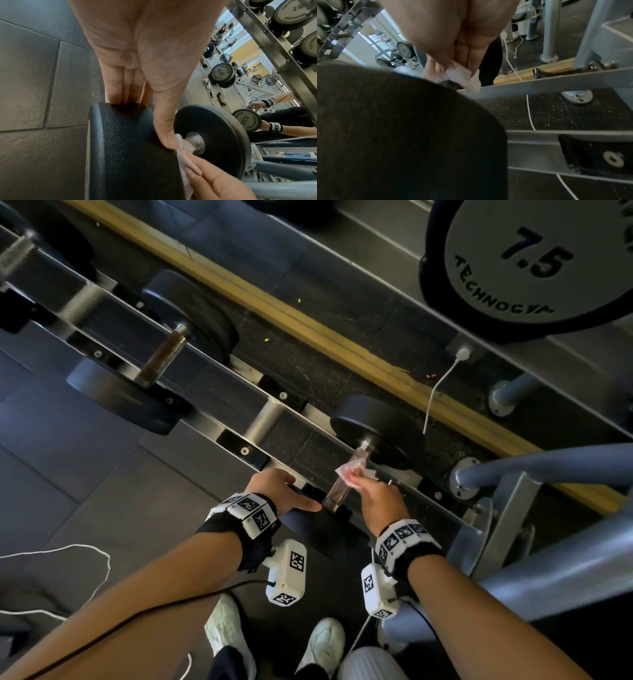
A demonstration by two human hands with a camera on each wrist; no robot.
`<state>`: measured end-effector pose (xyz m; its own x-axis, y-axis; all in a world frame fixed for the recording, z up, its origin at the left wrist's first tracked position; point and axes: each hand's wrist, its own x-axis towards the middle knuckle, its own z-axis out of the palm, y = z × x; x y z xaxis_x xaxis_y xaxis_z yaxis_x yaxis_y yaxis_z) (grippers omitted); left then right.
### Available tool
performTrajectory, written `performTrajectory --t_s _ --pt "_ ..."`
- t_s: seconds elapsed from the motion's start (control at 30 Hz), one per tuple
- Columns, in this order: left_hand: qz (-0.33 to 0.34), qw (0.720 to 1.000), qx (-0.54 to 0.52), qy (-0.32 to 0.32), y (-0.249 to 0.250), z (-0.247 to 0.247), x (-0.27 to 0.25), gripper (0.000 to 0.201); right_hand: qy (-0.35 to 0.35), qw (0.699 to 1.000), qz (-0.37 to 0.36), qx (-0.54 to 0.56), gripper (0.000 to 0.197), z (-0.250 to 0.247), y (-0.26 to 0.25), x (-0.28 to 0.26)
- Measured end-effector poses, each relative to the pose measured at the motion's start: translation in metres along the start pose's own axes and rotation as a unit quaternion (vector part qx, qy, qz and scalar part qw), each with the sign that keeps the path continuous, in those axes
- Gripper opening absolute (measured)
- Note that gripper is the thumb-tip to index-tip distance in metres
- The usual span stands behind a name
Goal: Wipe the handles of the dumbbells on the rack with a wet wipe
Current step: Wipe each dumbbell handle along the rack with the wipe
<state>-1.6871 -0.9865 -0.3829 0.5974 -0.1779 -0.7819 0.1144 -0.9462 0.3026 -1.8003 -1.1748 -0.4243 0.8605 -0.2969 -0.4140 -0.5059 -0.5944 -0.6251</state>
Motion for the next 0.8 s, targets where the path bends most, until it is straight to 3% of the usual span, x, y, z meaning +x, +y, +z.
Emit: performTrajectory --t_s 0.1,0.17,0.27,0.33,0.43,0.5,0.6,0.73,0.8 --pt "-0.005 1.0 -0.015 0.007 -0.001 0.0 -0.001 0.084 -0.1 0.994 0.033 0.035 0.026 -0.018 -0.003 -0.003" --pt "-0.006 1.0 -0.025 0.009 -0.003 0.001 -0.001 0.084 -0.119 0.99 0.033 0.069 0.015 -0.03 -0.011 -0.006" --pt "-0.004 0.999 -0.038 0.016 -0.006 0.003 -0.004 0.084 -0.016 0.996 0.003 0.091 0.015 -0.041 -0.023 0.0" --pt "-0.003 0.998 -0.049 0.027 -0.007 0.003 -0.007 0.082 0.044 0.997 -0.029 0.056 0.029 -0.043 -0.026 0.014" --pt "0.003 0.997 -0.065 0.038 -0.008 0.006 -0.01 0.082 0.056 0.989 -0.134 -0.017 0.043 -0.042 -0.031 0.03" --pt "0.008 0.996 -0.075 0.045 -0.01 0.009 -0.013 0.082 0.012 0.977 -0.194 -0.093 0.051 -0.037 -0.033 0.042" --pt "0.012 0.993 -0.098 0.062 -0.012 0.015 -0.016 0.083 -0.151 0.938 -0.157 -0.269 0.056 -0.032 -0.025 0.053" --pt "0.023 0.985 -0.154 0.075 -0.015 0.028 -0.021 0.08 -0.155 0.926 -0.206 -0.276 0.052 -0.031 -0.018 0.047" --pt "0.03 0.975 -0.204 0.079 -0.017 0.038 -0.024 0.077 -0.183 0.903 -0.23 -0.313 0.053 -0.026 -0.022 0.042"
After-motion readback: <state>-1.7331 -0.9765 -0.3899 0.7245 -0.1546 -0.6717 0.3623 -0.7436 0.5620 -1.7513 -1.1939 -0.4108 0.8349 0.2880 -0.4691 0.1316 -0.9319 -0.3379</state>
